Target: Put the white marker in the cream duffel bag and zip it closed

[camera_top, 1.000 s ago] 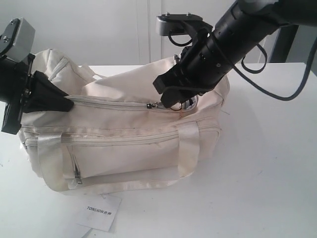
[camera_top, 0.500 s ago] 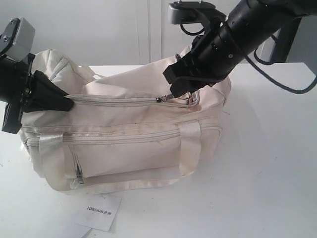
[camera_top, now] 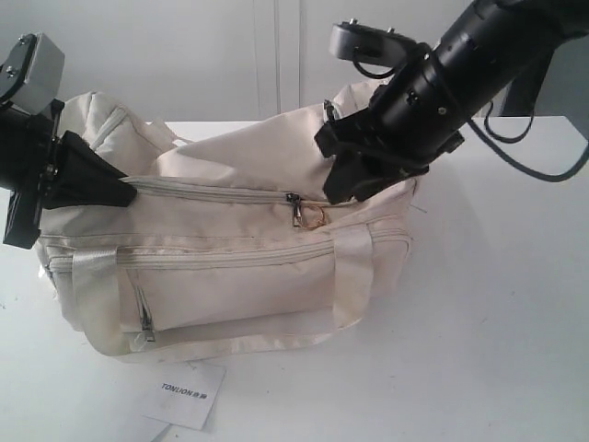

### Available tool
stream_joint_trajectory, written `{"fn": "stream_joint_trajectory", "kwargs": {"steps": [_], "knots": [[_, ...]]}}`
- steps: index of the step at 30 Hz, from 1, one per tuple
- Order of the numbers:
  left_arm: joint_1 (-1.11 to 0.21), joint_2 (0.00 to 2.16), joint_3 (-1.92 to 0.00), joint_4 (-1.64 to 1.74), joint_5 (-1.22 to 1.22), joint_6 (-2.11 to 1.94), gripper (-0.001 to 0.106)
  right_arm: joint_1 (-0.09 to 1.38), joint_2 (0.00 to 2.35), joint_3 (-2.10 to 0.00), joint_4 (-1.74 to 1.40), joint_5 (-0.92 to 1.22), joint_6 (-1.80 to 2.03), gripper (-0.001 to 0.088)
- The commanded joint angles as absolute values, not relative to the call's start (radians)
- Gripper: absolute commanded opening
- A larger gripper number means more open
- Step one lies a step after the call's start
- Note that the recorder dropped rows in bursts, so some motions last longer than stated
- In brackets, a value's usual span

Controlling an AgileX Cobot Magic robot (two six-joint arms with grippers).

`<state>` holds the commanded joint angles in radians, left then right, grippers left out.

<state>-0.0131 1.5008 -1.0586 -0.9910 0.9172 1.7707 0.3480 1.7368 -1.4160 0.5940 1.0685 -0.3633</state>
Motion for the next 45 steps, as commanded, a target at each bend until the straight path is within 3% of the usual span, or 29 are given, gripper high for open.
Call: {"fn": "stream_joint_trajectory", "kwargs": {"steps": [8,15,25,33,42,45], "knots": [[-0.013,1.501,-1.059,-0.995,0.917,1.769,0.000,0.348,1.821,-1.418,0.646,0.957,-0.357,0.0545],[-0.013,1.501,-1.059,-1.000,0.919,1.767,0.000,0.348,1.847,-1.418,0.660,1.010,-0.366,0.0545],[-0.013,1.501,-1.059,-1.024,0.932,1.769,0.000,0.348,1.849,-1.418,0.775,1.061,-0.414,0.0451],[-0.013,1.501,-1.059,-1.030,0.932,1.771,0.000,0.350,1.855,-1.418,0.624,1.055,-0.415,0.0453],[-0.013,1.501,-1.059,-1.044,0.909,1.775,0.000,0.354,1.895,-1.418,0.811,1.084,-0.457,0.0491],[-0.013,1.501,-1.059,-1.053,0.909,1.775,0.000,0.354,1.895,-1.418,0.832,1.110,-0.494,0.0441]]}}
